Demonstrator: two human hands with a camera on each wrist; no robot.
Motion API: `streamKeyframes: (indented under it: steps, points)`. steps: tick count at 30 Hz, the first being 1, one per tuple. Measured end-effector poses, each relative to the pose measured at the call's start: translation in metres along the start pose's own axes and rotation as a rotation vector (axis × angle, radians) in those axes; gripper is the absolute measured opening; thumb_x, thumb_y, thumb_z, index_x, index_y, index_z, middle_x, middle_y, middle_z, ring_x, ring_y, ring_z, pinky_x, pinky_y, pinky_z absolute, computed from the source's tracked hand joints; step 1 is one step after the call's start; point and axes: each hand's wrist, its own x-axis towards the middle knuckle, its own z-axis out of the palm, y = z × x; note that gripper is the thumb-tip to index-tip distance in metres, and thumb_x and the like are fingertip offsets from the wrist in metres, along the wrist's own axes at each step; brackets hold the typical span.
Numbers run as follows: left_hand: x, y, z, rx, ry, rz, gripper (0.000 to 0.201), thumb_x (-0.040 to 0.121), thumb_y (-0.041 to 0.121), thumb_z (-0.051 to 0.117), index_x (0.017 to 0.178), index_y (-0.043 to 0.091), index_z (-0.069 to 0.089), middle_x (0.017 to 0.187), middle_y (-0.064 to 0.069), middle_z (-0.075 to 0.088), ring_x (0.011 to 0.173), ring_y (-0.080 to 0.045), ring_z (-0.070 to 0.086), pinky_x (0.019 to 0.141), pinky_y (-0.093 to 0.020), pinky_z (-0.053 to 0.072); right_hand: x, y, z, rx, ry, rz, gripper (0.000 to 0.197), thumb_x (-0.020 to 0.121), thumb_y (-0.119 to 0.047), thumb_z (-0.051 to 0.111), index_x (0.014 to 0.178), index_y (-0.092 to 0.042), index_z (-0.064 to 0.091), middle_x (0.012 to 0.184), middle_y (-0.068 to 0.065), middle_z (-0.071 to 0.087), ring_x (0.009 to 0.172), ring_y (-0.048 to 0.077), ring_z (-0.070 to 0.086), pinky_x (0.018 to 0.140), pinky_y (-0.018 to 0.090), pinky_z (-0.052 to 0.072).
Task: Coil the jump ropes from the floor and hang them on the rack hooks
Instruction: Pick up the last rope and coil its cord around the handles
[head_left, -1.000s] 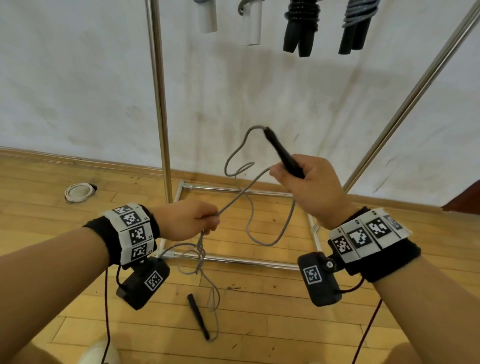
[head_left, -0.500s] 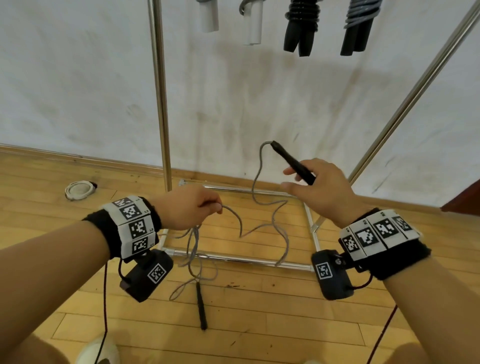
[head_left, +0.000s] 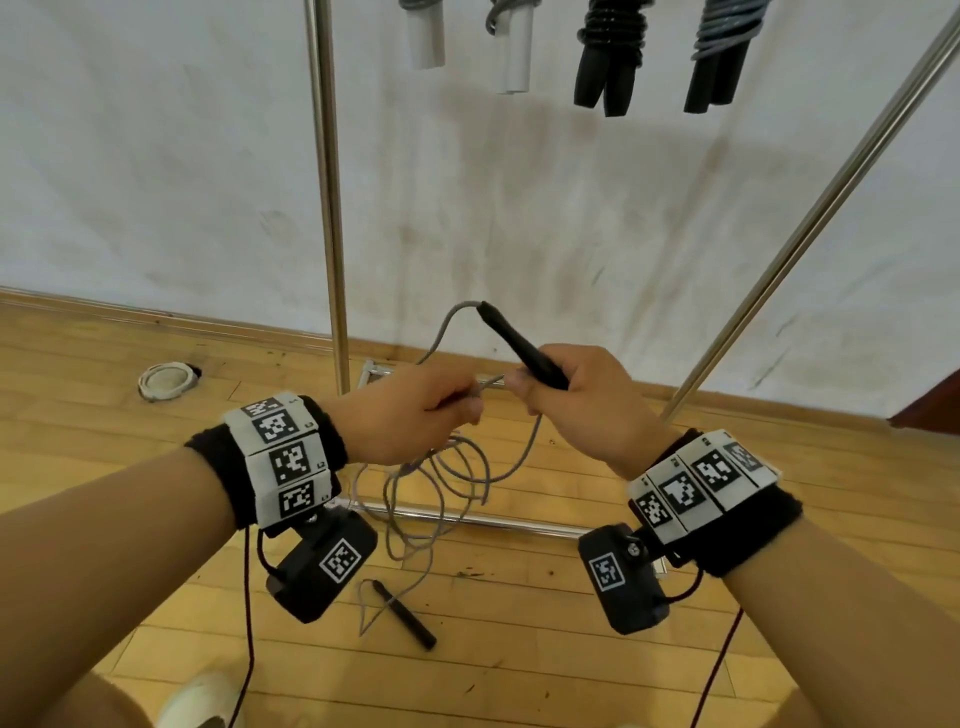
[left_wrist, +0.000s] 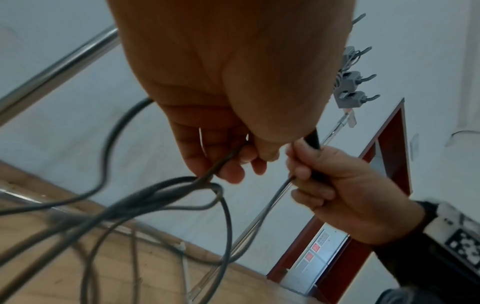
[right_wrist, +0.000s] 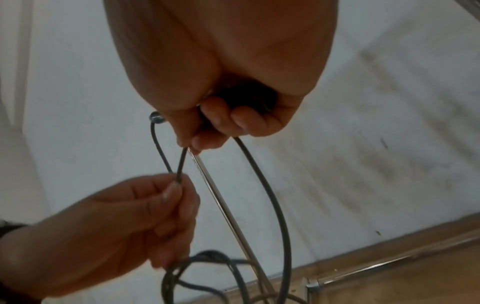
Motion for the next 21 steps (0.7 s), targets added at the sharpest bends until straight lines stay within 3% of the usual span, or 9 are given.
streamKeyframes:
  steps: [4, 7, 11, 12, 15, 17, 21]
  points:
    - [-0.002, -0.012, 0.008, 0.003, -0.103, -0.06, 0.02, 0.103, 0.026, 0.043, 0.086, 0.022, 0.054, 0.078, 0.007, 0.062, 0.068, 0.002, 0.06, 0.067, -0.02, 0.047, 0.002, -0.005, -0.011, -0.037, 0.079, -0.011, 0.031, 0.091, -0.034, 0.067, 0.073, -0.009, 0.063, 0.057, 0.0, 0.053, 0.046, 0.006, 0.042, 0.05, 0.022, 0.038]
    - [-0.004, -0.024, 0.009, 0.032, -0.166, -0.102, 0.021, 0.104, 0.027, 0.042, 0.089, 0.023, 0.056, 0.085, 0.009, 0.064, 0.075, 0.004, 0.06, 0.069, -0.015, 0.043, 0.004, -0.005, -0.021, 0.005, 0.164, 0.001, 0.031, 0.091, -0.032, 0.067, 0.076, -0.005, 0.064, 0.058, 0.003, 0.052, 0.048, 0.01, 0.043, 0.053, 0.028, 0.039]
    - [-0.01, -0.042, 0.007, 0.194, -0.252, -0.161, 0.027, 0.104, 0.029, 0.04, 0.092, 0.016, 0.061, 0.089, 0.009, 0.064, 0.082, -0.007, 0.059, 0.073, -0.019, 0.045, 0.007, 0.004, -0.046, 0.088, 0.311, 0.003, 0.027, 0.09, -0.03, 0.068, 0.079, -0.004, 0.069, 0.067, 0.017, 0.062, 0.06, 0.032, 0.054, 0.058, 0.043, 0.048]
    - [-0.01, -0.045, 0.005, 0.204, -0.245, -0.169, 0.027, 0.104, 0.029, 0.04, 0.093, 0.017, 0.062, 0.09, 0.009, 0.064, 0.083, -0.008, 0.059, 0.074, -0.021, 0.046, 0.006, 0.008, -0.049, 0.071, 0.308, 0.017, 0.026, 0.089, -0.031, 0.068, 0.079, -0.007, 0.07, 0.067, 0.015, 0.064, 0.062, 0.031, 0.058, 0.059, 0.044, 0.05]
    - [-0.01, -0.049, -0.003, 0.239, -0.205, -0.178, 0.024, 0.103, 0.031, 0.043, 0.097, 0.025, 0.065, 0.092, 0.011, 0.067, 0.085, -0.003, 0.062, 0.073, -0.02, 0.048, 0.007, 0.023, -0.055, 0.022, 0.302, 0.081, 0.02, 0.087, -0.033, 0.069, 0.077, -0.017, 0.073, 0.066, 0.001, 0.069, 0.054, 0.008, 0.056, 0.058, 0.034, 0.047]
    - [-0.011, -0.049, -0.009, 0.306, -0.148, -0.182, 0.024, 0.103, 0.034, 0.043, 0.096, 0.03, 0.065, 0.087, 0.013, 0.064, 0.079, 0.0, 0.059, 0.064, -0.015, 0.041, 0.008, 0.033, -0.059, 0.014, 0.314, 0.125, 0.006, 0.085, -0.028, 0.071, 0.08, -0.027, 0.074, 0.074, -0.005, 0.071, 0.067, 0.008, 0.063, 0.066, 0.031, 0.05]
    - [-0.009, -0.039, -0.012, 0.321, -0.03, -0.111, 0.027, 0.103, 0.034, 0.044, 0.1, 0.025, 0.069, 0.09, 0.008, 0.065, 0.078, -0.002, 0.056, 0.065, -0.015, 0.04, 0.005, 0.035, -0.052, 0.017, 0.265, 0.123, 0.016, 0.081, -0.022, 0.076, 0.087, -0.036, 0.074, 0.091, -0.015, 0.071, 0.076, 0.003, 0.065, 0.065, 0.02, 0.047]
